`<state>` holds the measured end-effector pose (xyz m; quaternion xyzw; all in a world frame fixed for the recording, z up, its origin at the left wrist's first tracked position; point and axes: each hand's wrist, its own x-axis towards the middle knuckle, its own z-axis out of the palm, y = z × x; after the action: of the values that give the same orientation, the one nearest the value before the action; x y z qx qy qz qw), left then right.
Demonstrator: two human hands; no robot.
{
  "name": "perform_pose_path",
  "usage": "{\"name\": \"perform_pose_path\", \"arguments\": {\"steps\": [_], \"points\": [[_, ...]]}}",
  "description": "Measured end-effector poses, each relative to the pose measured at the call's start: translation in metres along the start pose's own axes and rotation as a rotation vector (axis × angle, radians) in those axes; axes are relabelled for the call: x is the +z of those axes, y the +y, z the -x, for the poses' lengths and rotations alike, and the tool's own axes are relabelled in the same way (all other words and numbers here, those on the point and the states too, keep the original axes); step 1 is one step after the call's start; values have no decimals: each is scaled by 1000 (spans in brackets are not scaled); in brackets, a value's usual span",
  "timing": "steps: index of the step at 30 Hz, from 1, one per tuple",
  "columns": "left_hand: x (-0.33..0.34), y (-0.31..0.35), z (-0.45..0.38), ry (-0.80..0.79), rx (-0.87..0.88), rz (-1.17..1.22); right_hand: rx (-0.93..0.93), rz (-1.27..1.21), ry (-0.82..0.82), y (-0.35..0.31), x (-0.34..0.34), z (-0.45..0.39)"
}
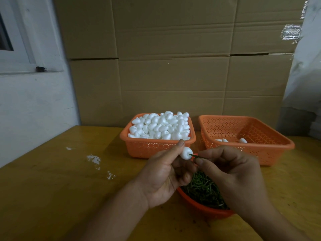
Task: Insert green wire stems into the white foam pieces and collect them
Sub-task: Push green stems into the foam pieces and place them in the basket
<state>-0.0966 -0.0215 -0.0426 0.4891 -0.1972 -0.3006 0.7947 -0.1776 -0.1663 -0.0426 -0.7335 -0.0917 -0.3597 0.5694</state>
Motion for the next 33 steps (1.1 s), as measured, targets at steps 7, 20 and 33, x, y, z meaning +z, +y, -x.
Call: {"name": "perform_pose_path", "arguments": {"steps": [7, 20, 33], "points": [[2, -3, 0, 5, 23, -13, -107, 228, 25, 2, 2, 4], [4, -14, -2, 67, 207, -223, -118, 438, -3, 5, 1, 6], [3, -22, -8, 128, 442, -402, -64, 346, -38, 8, 3, 6]]}}
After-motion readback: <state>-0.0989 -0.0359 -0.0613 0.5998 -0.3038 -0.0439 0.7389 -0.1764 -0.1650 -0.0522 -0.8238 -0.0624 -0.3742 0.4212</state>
